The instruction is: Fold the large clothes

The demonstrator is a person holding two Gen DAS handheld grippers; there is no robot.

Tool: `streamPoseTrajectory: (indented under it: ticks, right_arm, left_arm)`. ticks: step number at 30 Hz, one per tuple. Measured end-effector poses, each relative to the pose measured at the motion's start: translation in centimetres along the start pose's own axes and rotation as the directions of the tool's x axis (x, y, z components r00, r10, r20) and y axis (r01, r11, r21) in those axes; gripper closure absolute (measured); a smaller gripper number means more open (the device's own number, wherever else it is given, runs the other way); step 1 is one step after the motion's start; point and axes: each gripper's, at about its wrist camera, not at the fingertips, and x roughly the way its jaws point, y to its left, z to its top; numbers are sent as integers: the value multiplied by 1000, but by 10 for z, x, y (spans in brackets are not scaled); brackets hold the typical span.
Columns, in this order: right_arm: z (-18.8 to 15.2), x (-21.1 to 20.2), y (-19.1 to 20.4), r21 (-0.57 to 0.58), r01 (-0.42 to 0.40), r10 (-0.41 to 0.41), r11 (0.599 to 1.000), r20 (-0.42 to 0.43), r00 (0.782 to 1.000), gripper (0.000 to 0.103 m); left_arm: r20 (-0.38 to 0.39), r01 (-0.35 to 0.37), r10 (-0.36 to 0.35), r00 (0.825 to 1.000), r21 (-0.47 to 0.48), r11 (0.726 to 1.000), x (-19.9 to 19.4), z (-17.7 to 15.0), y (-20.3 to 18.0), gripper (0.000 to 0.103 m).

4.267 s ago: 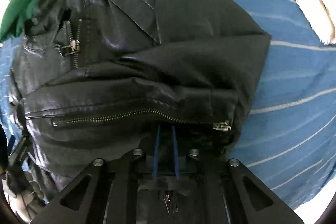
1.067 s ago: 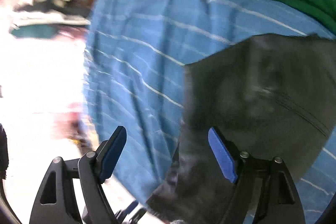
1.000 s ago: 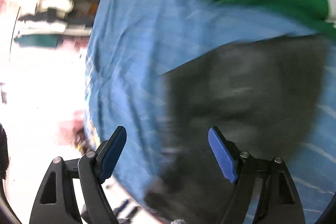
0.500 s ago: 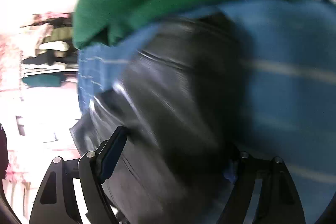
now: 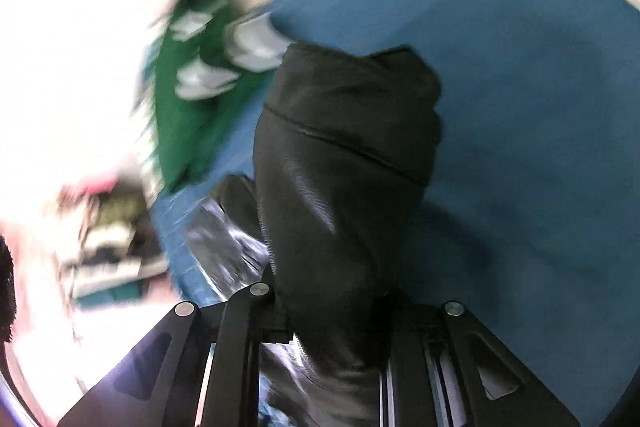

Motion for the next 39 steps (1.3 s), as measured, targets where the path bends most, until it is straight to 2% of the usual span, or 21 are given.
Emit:
streamPoseTrajectory:
  ticks: [4, 7, 8, 10, 12, 14, 16, 18, 20, 21, 23, 24, 25, 27, 28, 30, 31, 33, 36, 37, 39]
  right_arm:
    - [-30, -33, -83, 100, 185, -180, 978, -55, 982, 71]
    - [-44, -46, -112, 165, 223, -213, 961, -75, 974, 51]
    - [-50, -58, -109, 148, 259, -255, 955, -44, 966, 43]
    - [-57, -73, -99, 80, 326, -329, 942, 22, 944, 38]
    - [-66, -87, -72, -13, 417, -414, 909, 87, 906, 38]
    - [-76, -89, -41, -152, 405, -388, 902, 125, 913, 38]
    - [-86, -65, -2, -309, 341, -337, 888, 69, 939, 40]
    - [-103, -29, 36, -459, 272, -309, 846, -5, 951, 55]
    - [-119, 21, 69, -545, 186, -291, 817, -112, 950, 77]
    - [-123, 40, 81, -566, 170, -292, 806, -130, 948, 79]
    - [-128, 79, 98, -613, 203, -333, 764, -106, 937, 84]
    - [-128, 95, 100, -627, 264, -384, 733, -61, 921, 84]
    - [-121, 116, 99, -609, 320, -428, 726, -37, 903, 84]
    - [-112, 138, 93, -548, 350, -448, 760, -52, 893, 84]
    - [-114, 137, 89, -548, 355, -452, 757, -48, 891, 84]
    - [-115, 139, 95, -596, 380, -498, 708, -40, 866, 84]
    - [-116, 136, 95, -607, 378, -507, 699, -47, 861, 83]
    - [-111, 121, 98, -611, 332, -490, 719, -107, 865, 83]
    - [-101, 88, 91, -562, 218, -382, 798, -191, 904, 82]
    - [-98, 73, 86, -547, 203, -356, 812, -190, 915, 82]
    - [-92, 45, 73, -538, 250, -373, 805, -132, 919, 80]
  left_arm:
    - [9, -36, 35, 999, 85, 996, 0, -6, -12, 5]
    - [50, -173, 168, 985, 125, 977, -3, -27, -14, 5]
    - [90, -246, 236, 967, 113, 963, 0, -29, -11, 5]
    - [97, -325, 319, 943, 60, 944, 11, -29, 0, 5]
    - [61, -323, 322, 945, 19, 946, 22, -28, 14, 5]
    - [35, -326, 326, 945, -3, 946, 40, -23, 27, 5]
    - [5, -339, 339, 941, 17, 941, 60, -19, 32, 5]
    - [-1, -318, 318, 948, 40, 947, 73, -20, 31, 4]
    - [25, -311, 310, 951, 63, 948, 81, -18, 31, 0]
    - [36, -290, 288, 957, 57, 955, 80, -20, 32, 0]
    - [56, -231, 229, 972, 33, 972, 81, -22, 39, 0]
    - [64, -215, 213, 975, 29, 976, 81, -23, 40, 0]
    - [79, -193, 190, 979, 30, 981, 81, -24, 43, 0]
    - [95, -184, 179, 979, 46, 982, 79, -27, 44, 0]
    - [96, -184, 179, 979, 55, 981, 79, -28, 45, 0]
    - [66, -190, 186, 980, 60, 980, 74, -25, 42, 0]
    - [48, -198, 195, 980, 60, 978, 71, -23, 44, 0]
    - [52, -209, 207, 977, 45, 977, 54, -16, 42, 1]
    - [147, -118, 114, 983, 15, 993, 3, -8, 30, 1]
    - [178, -55, 52, 983, 9, 998, -16, -6, 21, 1]
    - [175, 79, -80, 981, 12, 997, -32, -3, 2, 1]
